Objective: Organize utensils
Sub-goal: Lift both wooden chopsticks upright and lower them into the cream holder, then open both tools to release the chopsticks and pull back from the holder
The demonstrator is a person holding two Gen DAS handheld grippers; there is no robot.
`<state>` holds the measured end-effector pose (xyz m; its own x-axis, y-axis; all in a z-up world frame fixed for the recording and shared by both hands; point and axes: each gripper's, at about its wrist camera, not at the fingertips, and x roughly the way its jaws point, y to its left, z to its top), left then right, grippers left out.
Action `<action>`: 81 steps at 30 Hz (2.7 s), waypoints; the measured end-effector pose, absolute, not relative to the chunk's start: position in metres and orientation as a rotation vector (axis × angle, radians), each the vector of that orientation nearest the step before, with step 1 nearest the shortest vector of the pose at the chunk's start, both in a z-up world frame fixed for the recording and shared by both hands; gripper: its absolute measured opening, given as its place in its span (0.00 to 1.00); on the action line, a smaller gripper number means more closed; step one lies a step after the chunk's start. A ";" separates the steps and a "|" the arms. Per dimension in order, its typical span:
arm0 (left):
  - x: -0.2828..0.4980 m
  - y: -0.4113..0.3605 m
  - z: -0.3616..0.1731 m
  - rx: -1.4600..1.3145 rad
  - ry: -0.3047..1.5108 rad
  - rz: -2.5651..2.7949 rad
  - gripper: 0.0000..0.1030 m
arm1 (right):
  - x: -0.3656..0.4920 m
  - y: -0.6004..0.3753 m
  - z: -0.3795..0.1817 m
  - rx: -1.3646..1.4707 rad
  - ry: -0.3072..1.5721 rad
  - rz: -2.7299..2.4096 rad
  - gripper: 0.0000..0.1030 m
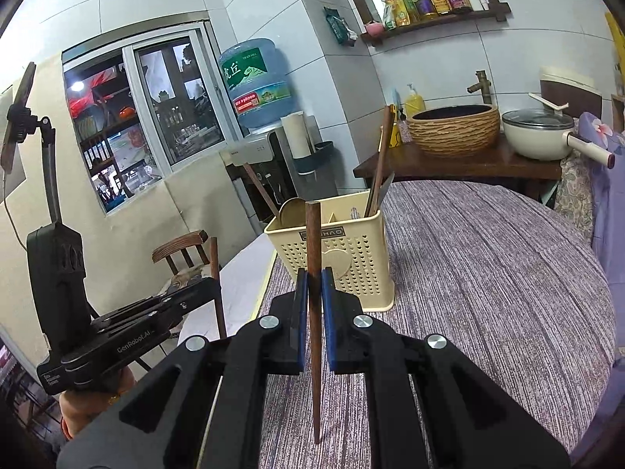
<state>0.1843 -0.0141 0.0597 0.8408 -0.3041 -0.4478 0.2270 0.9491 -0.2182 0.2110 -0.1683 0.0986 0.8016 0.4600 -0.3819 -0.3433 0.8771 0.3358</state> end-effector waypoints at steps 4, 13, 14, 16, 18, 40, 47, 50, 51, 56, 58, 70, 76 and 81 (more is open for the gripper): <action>0.185 -0.012 0.063 -0.159 0.486 -0.275 0.07 | 0.213 -0.167 0.100 0.255 0.467 0.436 0.08; 0.187 -0.008 0.078 -0.151 0.443 -0.272 0.07 | 0.220 -0.162 0.119 0.229 0.428 0.449 0.08; 0.187 -0.008 0.080 -0.150 0.437 -0.271 0.07 | 0.221 -0.162 0.120 0.228 0.427 0.453 0.08; 0.189 -0.008 0.084 -0.150 0.429 -0.271 0.07 | 0.226 -0.161 0.124 0.225 0.431 0.461 0.08; 0.191 -0.007 0.088 -0.152 0.420 -0.274 0.07 | 0.230 -0.161 0.127 0.222 0.433 0.467 0.08; 0.261 -0.004 0.218 -0.141 0.238 -0.237 0.07 | 0.309 -0.168 0.257 0.208 0.253 0.383 0.08; 0.286 -0.015 0.180 -0.121 0.289 -0.207 0.07 | 0.336 -0.153 0.210 0.184 0.305 0.343 0.08; 0.292 -0.021 0.157 -0.109 0.324 -0.198 0.07 | 0.341 -0.148 0.188 0.172 0.335 0.334 0.08; 0.293 -0.022 0.149 -0.108 0.335 -0.198 0.07 | 0.343 -0.147 0.180 0.170 0.347 0.333 0.08; 0.302 -0.028 0.111 -0.097 0.400 -0.179 0.05 | 0.348 -0.143 0.150 0.156 0.386 0.323 0.08; 0.305 -0.029 0.101 -0.094 0.430 -0.177 0.01 | 0.349 -0.142 0.144 0.154 0.391 0.318 0.08; 0.293 -0.027 0.092 -0.102 0.439 -0.202 0.02 | 0.336 -0.146 0.128 0.156 0.350 0.306 0.29; 0.267 -0.019 0.090 -0.124 0.409 -0.201 0.42 | 0.307 -0.150 0.132 0.104 0.301 0.274 0.61; 0.232 -0.001 0.079 -0.129 0.379 -0.147 0.85 | 0.272 -0.157 0.117 0.048 0.310 0.260 0.88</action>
<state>0.2322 -0.0009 0.0787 0.9184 -0.1671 -0.3586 0.1188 0.9811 -0.1529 0.2723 -0.1567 0.1167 0.9192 0.2603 -0.2957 -0.2455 0.9655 0.0868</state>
